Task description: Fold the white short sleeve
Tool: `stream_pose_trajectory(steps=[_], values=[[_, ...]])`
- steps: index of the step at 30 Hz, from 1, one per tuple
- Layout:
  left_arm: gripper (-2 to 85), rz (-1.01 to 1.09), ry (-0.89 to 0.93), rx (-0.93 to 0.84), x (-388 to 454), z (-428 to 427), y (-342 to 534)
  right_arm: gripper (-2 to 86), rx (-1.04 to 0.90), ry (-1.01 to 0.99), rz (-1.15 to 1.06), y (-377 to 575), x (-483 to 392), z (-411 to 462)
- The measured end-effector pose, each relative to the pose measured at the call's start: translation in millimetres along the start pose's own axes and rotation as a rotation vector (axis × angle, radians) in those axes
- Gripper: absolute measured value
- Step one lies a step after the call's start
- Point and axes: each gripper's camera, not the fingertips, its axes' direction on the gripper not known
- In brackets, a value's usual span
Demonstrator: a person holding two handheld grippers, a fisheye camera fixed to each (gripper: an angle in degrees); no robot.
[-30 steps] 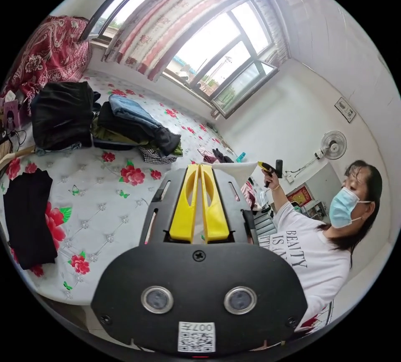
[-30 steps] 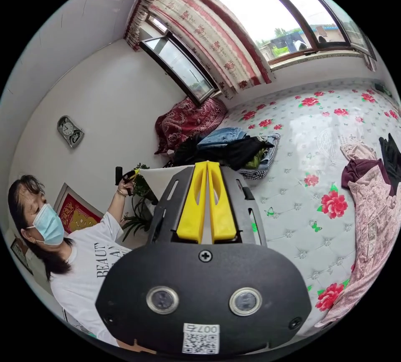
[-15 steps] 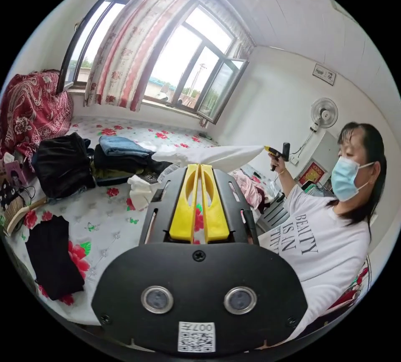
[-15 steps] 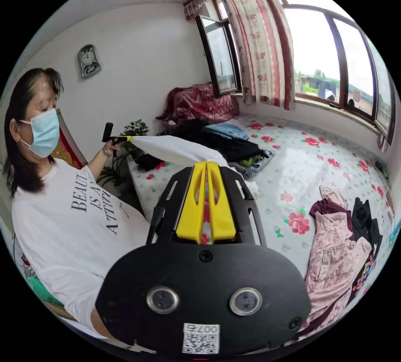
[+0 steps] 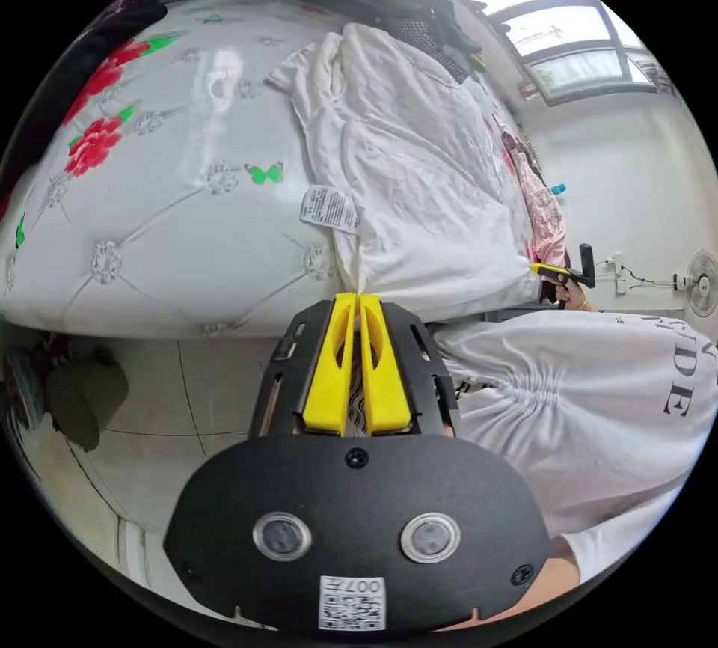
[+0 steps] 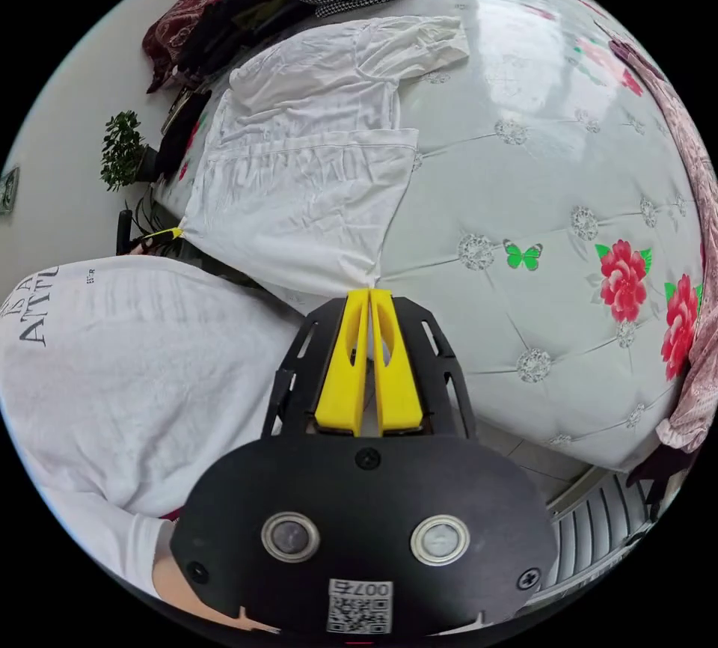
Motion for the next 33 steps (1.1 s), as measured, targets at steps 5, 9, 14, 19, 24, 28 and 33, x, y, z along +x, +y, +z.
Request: stream_pose_trajectory(steps=[5, 9, 14, 19, 24, 28, 33], values=[[-0.8, 0.006, 0.020, -0.034, 4.1, 10.0, 15.3, 0.0, -0.077, -0.048, 0.014, -2.4, -3.5, 7.8], [0.2, 0.007, -0.042, -0.074, 12.8, 7.9, 30.3, 1.0, -0.124, 0.012, 0.031, -2.3, -8.0, 0.4], [4.1, 0.049, -0.167, 0.049, 33.8, -32.0, 20.1, 2.9, 0.117, 0.070, 0.084, -19.4, -8.2, -44.5], [8.6, 0.133, -0.168, 0.155, 56.3, -31.1, -59.4, 4.0, 0.197, 0.083, 0.156, -74.8, -6.7, -36.8], [8.6, 0.159, -0.240, 0.100, 72.0, 5.7, -120.7, 2.4, 0.171, 0.096, 0.177, -102.5, -10.6, -16.2], [2.4, 0.107, -0.277, 0.019, 64.2, 34.7, -139.0, 0.4, 0.144, 0.123, 0.164, -104.5, -17.6, -7.8], [-0.8, 0.108, -0.295, 0.066, 65.5, 29.6, -130.8, -0.1, 0.191, 0.130, 0.132, -94.4, -26.8, -22.6]])
